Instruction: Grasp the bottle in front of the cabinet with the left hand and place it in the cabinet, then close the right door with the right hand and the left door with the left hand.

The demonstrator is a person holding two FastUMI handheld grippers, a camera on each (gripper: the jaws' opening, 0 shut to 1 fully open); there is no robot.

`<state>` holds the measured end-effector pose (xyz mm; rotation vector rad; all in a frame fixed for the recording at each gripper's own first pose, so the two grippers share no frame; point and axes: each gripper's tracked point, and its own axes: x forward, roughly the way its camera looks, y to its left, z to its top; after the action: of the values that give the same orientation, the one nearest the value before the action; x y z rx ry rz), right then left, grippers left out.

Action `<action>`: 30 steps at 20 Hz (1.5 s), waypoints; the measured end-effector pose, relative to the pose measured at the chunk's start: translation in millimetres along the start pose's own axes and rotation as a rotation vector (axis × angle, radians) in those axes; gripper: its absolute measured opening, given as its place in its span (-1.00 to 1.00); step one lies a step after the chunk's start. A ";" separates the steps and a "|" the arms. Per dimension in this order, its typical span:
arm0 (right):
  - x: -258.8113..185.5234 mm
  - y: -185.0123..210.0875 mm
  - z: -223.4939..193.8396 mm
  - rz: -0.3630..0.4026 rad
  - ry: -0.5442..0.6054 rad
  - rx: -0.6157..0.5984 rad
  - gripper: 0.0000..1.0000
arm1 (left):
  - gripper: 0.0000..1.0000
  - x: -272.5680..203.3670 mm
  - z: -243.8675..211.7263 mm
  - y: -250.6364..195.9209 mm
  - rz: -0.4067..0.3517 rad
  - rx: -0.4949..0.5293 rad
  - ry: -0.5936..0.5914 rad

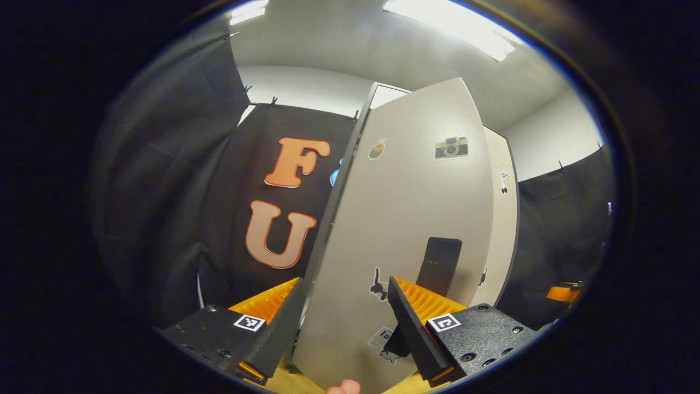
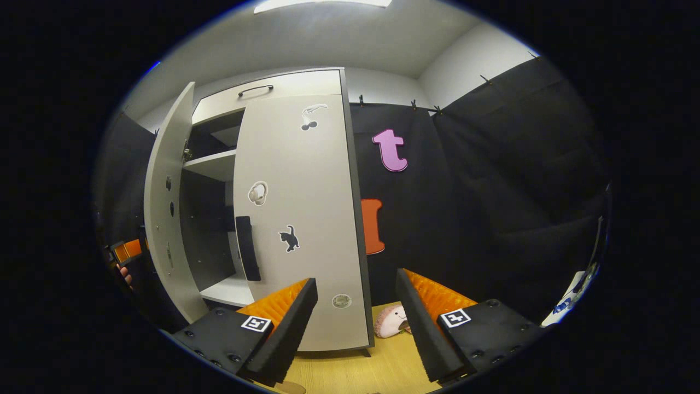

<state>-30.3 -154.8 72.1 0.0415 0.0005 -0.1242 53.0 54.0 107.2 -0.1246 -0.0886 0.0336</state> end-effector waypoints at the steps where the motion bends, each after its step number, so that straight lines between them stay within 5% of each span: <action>1: -3.4 -4.7 0.8 -0.011 0.000 -0.004 0.92 | 0.87 6.7 -3.9 -10.7 -0.025 -0.002 0.009; 18: -18.4 -38.5 -5.4 -0.103 0.019 0.005 0.92 | 0.83 71.5 -37.7 -81.5 -0.135 0.100 0.035; 19: -19.1 -38.0 -7.0 -0.102 0.023 0.007 0.92 | 0.97 76.5 -39.6 -82.7 -0.134 0.101 0.033; 30: -14.2 -20.7 -15.2 -0.068 0.045 0.019 0.92 | 0.91 96.2 -50.1 -94.2 -0.152 0.101 0.028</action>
<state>-47.0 -172.9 56.1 0.0633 0.0456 -0.1908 156.0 -41.8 77.8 -0.0168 -0.0684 -0.1151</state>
